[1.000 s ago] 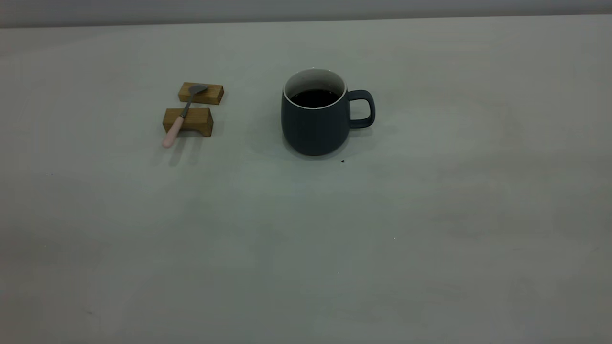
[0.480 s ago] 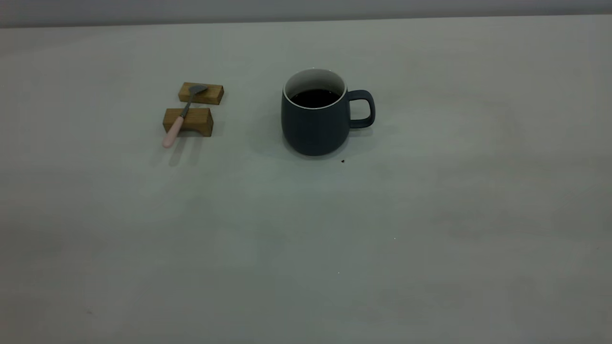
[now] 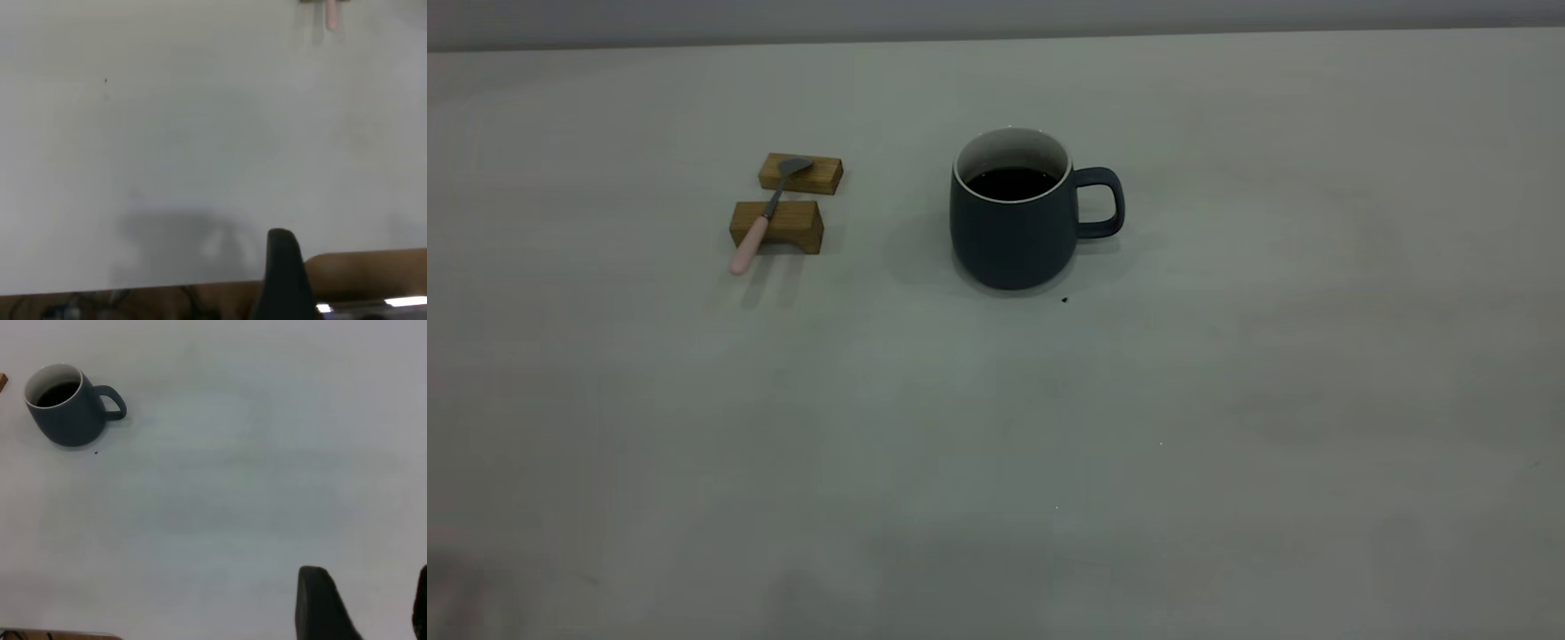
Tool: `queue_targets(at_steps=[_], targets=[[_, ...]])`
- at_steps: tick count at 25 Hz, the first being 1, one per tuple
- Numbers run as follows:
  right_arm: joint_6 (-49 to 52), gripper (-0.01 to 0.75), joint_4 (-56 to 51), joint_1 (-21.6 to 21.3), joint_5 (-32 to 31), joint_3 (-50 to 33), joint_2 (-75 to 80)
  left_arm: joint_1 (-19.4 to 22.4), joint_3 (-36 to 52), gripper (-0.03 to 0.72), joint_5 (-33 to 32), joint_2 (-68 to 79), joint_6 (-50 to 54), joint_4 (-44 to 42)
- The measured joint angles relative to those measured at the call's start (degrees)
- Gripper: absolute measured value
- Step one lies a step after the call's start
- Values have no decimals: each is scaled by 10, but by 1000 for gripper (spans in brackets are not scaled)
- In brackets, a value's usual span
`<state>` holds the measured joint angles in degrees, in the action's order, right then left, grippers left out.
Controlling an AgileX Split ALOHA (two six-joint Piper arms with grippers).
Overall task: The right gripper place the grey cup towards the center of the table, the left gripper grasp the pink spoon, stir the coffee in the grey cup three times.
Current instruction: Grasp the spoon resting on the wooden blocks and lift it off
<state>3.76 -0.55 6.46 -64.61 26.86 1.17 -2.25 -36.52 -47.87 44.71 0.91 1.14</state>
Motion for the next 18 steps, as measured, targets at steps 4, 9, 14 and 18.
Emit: queue_targets(at_steps=[4, 9, 14, 18], targets=[[0, 377, 0, 0, 0, 0, 0, 0, -61, 590, 50, 164, 11, 32], [0, 377, 0, 0, 0, 0, 0, -9, -137, 589, 111, 348, 14, 64], [0, 377, 0, 0, 0, 0, 0, -43, -220, 589, 163, 529, 45, 66], [0, 377, 0, 0, 0, 0, 0, -62, -290, 589, 191, 646, 67, 66]])
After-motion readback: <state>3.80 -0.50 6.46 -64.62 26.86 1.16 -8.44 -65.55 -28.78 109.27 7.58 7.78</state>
